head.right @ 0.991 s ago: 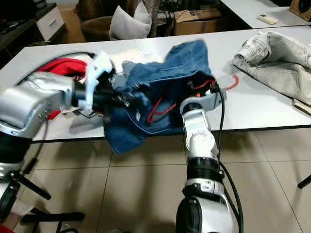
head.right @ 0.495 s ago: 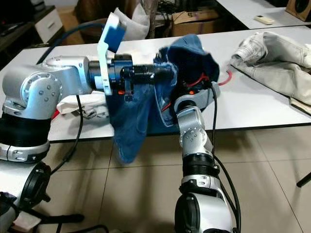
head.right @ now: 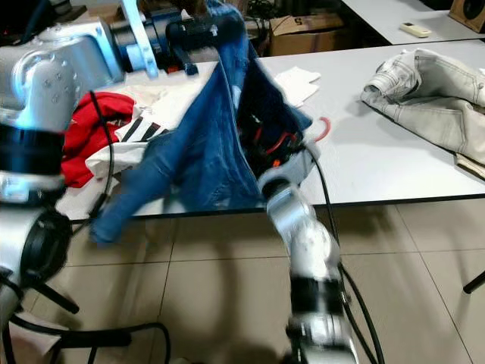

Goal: Hang hanger

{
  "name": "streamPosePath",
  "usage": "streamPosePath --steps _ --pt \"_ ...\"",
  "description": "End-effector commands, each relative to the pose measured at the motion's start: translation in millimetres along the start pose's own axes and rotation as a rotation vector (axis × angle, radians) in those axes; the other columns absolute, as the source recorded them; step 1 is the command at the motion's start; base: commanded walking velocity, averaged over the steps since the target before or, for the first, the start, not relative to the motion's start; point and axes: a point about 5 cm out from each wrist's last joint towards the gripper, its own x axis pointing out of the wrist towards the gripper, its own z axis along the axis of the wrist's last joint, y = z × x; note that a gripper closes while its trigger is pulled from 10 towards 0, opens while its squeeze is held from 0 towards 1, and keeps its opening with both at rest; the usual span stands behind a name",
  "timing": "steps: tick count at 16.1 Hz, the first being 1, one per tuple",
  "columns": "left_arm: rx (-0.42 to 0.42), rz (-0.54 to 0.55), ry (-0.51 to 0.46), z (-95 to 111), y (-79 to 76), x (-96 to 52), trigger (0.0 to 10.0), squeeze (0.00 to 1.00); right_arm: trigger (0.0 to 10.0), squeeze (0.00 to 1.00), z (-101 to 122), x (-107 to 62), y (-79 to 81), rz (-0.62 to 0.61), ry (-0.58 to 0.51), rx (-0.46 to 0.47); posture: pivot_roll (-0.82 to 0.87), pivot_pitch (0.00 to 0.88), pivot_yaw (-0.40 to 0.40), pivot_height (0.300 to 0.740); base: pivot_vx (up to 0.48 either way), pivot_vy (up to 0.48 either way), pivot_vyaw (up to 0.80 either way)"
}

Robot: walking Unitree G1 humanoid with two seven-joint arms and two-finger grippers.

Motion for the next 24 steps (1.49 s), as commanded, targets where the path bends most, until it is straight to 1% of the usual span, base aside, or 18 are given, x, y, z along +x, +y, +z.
streamPosePath --steps 1,2,3,5,6,7,8,10,11,12,14,17,18,20,21,22,23,24 --pt "0.142 0.092 -0.034 20 10.5 -8.1 0.0 0.00 10.0 0.00 -8 -6.3 5.6 0.018 0.074 -0.020 -0.10 0.000 0.139 0.740 0.000 0.000 0.00" --pt "0.222 0.165 0.037 13 21.6 -11.5 0.0 0.00 10.0 0.00 -4 -15.2 8.7 0.034 0.076 -0.025 -0.10 0.000 0.137 0.740 0.000 0.000 0.00" --pt "0.331 0.253 0.157 -2 36.1 -18.8 0.0 0.00 10.0 0.00 3 -26.0 13.5 0.061 0.076 -0.032 -0.10 0.000 0.137 0.740 0.000 0.000 0.00" --pt "0.363 0.330 0.281 -26 53.0 -31.1 0.0 0.00 10.0 0.00 9 -40.7 21.2 0.103 0.080 -0.051 -0.11 0.000 0.135 0.740 0.000 0.000 0.00" --pt "0.370 0.371 0.347 -41 62.4 -38.8 0.0 0.00 10.0 0.00 12 -49.7 26.8 0.134 0.084 -0.063 -0.11 0.000 0.136 0.740 0.000 0.000 0.00" --pt "0.381 0.406 0.440 -64 71.1 -49.1 0.0 0.00 10.0 0.00 17 -59.4 34.1 0.176 0.086 -0.072 -0.12 0.000 0.137 0.740 0.000 0.000 0.00" --pt "0.340 0.405 0.522 -95 74.4 -59.9 0.0 0.00 10.0 0.00 22 -67.5 41.2 0.226 0.084 -0.079 -0.12 0.000 0.135 0.740 0.000 0.000 0.00" --pt "0.312 0.386 0.579 -119 73.9 -67.3 0.0 0.00 10.0 0.00 25 -73.1 48.7 0.281 0.090 -0.072 -0.12 0.000 0.137 0.740 0.000 0.000 0.00" --pt "0.229 0.333 0.667 -163 64.1 -80.4 0.0 0.00 10.0 0.00 29 -77.2 59.0 0.341 0.091 -0.090 -0.13 0.000 0.136 0.740 0.000 0.000 0.00" --pt "0.191 0.307 0.699 -182 57.6 -88.6 0.0 0.00 10.0 0.00 31 -78.6 64.4 0.361 0.082 -0.091 -0.14 0.000 0.136 0.740 0.000 0.000 0.00" --pt "0.140 0.279 0.694 -197 47.8 -96.9 0.0 0.00 10.0 0.00 35 -81.4 70.3 0.381 0.071 -0.087 -0.14 0.000 0.124 0.740 0.000 0.000 0.00" --pt "0.090 0.230 0.579 -199 27.2 -102.6 0.0 0.00 10.0 0.00 38 -86.7 73.3 0.404 0.106 -0.139 -0.13 0.000 0.099 0.740 0.000 0.000 0.00" --pt "0.068 0.249 0.520 -197 20.8 -105.6 0.0 0.00 10.0 0.00 38 -88.5 73.0 0.406 0.121 -0.185 -0.13 0.000 0.089 0.740 0.000 0.000 0.00" --pt "0.048 0.331 0.400 -190 12.0 -113.8 0.0 0.00 10.0 0.00 37 -93.9 72.3 0.418 0.147 -0.223 -0.13 0.000 0.072 0.740 0.000 0.000 0.00" --pt "0.063 0.381 0.354 -186 11.8 -117.5 3.7 0.00 10.0 0.00 36 -96.9 71.0 0.421 0.166 -0.256 -0.13 0.000 0.061 0.740 0.000 0.000 0.00" --pt "0.029 0.417 0.282 -179 9.7 -122.3 10.0 0.00 10.0 0.00 35 -99.4 68.9 0.416 0.186 -0.285 -0.14 0.000 0.054 0.740 0.000 0.000 0.00" --pt "0.004 0.423 0.251 -175 7.8 -125.3 10.0 0.00 10.0 0.00 35 -100.4 67.4 0.409 0.195 -0.300 -0.14 0.000 0.054 0.740 0.000 0.000 0.00" --pt "-0.017 0.352 0.285 -173 -4.6 -138.8 10.0 1.00 10.0 0.00 39 -103.6 59.8 0.375 0.211 -0.353 -0.14 0.000 0.037 0.740 0.000 0.000 0.00"
